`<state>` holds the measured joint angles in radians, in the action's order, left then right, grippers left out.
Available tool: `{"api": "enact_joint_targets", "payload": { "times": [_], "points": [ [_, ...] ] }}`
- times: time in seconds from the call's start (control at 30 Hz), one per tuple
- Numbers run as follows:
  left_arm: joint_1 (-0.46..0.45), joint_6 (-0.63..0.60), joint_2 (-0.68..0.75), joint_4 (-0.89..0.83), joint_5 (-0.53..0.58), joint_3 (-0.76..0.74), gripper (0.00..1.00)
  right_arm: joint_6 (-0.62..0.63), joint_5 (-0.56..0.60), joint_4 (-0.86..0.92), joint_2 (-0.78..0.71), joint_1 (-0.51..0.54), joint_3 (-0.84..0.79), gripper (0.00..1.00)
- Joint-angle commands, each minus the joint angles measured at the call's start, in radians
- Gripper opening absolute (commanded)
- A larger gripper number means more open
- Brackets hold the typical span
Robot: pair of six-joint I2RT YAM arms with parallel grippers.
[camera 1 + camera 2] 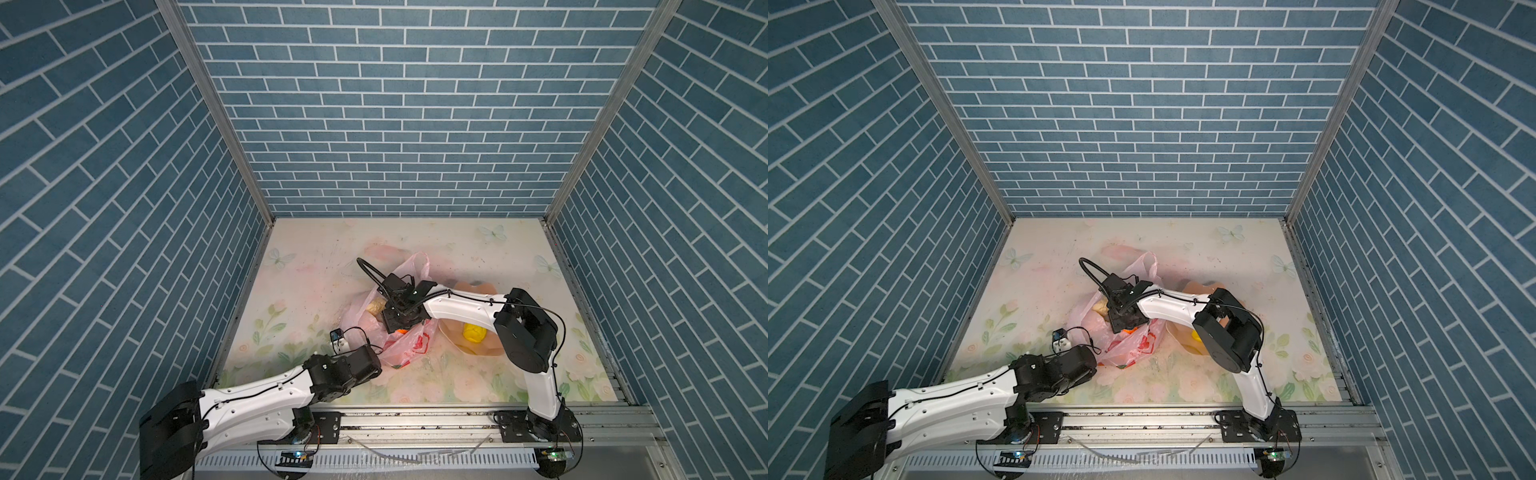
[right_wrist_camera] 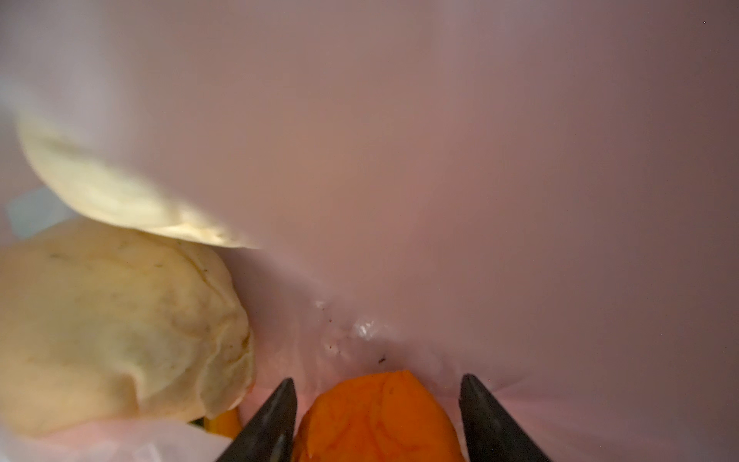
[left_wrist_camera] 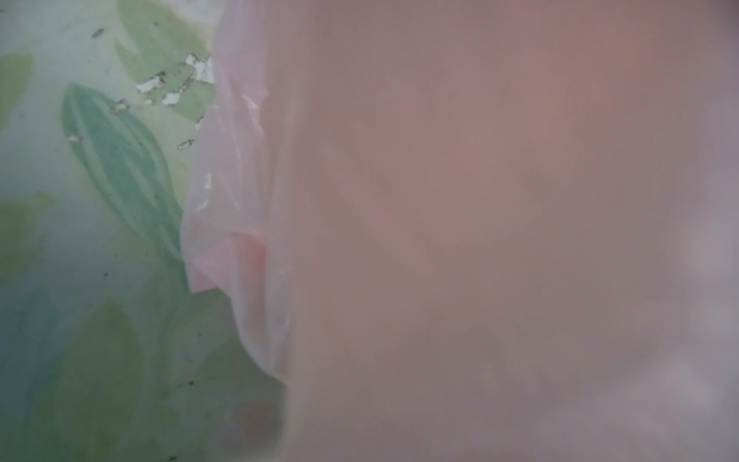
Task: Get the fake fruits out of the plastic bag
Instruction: 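Lower the right gripper onto the orange fruit and close on it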
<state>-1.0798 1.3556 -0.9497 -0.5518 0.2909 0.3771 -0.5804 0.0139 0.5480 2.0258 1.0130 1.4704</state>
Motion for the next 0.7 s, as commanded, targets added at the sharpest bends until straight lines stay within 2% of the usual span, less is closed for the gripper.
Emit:
{"api": "enact_joint_targets", "payload": {
  "times": [0.0,0.23,0.5,0.67],
  "points": [
    [-0.009,0.015,0.023,-0.071,0.005,-0.021,0.14,-0.029,0.007,0.030,-0.038,-0.010,0.007,0.66],
    [-0.012,0.049,0.097,-0.132,0.030,-0.045,0.14,-0.026,0.005,0.045,-0.040,-0.019,0.031,0.66],
    [-0.012,0.046,0.095,-0.130,0.036,-0.040,0.14,-0.016,-0.006,0.055,-0.047,-0.021,0.040,0.40],
    [-0.012,0.034,0.056,-0.100,0.039,-0.014,0.14,0.000,-0.014,0.059,-0.091,-0.019,0.060,0.33]
  ]
}}
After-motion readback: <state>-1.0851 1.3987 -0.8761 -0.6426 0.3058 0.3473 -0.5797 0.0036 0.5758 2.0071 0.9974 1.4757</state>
